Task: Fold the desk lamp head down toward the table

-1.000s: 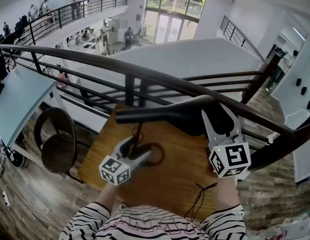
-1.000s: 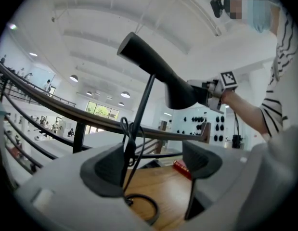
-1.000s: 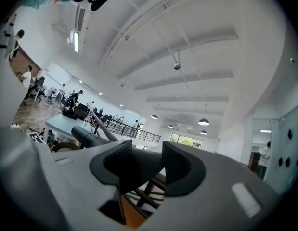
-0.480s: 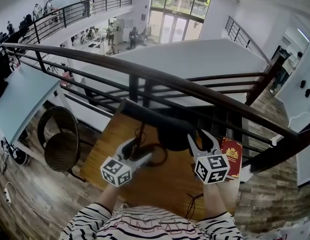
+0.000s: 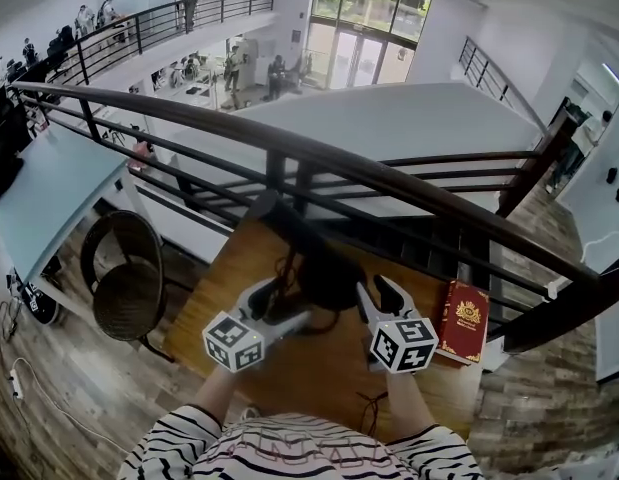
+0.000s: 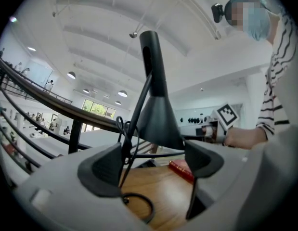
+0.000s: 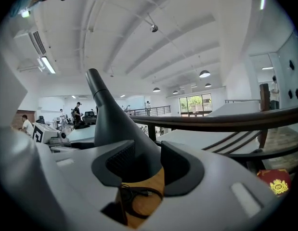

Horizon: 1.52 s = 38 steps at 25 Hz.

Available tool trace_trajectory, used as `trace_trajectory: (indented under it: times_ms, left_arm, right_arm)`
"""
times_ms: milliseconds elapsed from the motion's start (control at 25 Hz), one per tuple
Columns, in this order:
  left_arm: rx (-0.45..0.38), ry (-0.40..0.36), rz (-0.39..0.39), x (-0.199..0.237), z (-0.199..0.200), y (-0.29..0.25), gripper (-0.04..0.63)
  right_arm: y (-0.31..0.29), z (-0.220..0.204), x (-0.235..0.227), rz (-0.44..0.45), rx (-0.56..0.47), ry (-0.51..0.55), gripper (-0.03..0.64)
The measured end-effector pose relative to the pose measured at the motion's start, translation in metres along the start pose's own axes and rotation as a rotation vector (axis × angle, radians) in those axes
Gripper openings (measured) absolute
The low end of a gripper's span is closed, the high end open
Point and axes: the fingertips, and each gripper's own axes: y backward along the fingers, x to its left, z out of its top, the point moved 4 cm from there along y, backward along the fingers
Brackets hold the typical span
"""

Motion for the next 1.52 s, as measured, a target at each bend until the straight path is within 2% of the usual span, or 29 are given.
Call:
trace_trajectory:
  times_ms: [240,680,1040,1320,1520]
  left_arm:
    - [0.003,-0.008,0.002,-0.003,0.0,0.001,0.414]
    - [-0.009,-0.036,0.042,0.001,0.011,0.024,0.416]
    - [-0.033,-0.051,0.062,0.011,0.025,0.075,0.414]
    - [-0.015,-0.053,0.024,0.014,0.024,0.112,0.405]
    - [0.012,-0.045,-0.029,0.013,0.016,0.132,0.371]
  right_arm:
    - [0.001,-0.004,0.006,0.001,-0.03,-0.04,0.123]
    - [0.008,-0.005,0.018,-0.039,-0.052,-0.094,0.144]
    - [0.021,-0.015,0.069,-0.054,-0.087,-0.145,0.155]
    - [0.033,-0.031,0.114,-0.088,-0.113,-0.18,0.149]
    - [0.042,-0.047,0.143,-0.113,-0.106,-0.203,0.103]
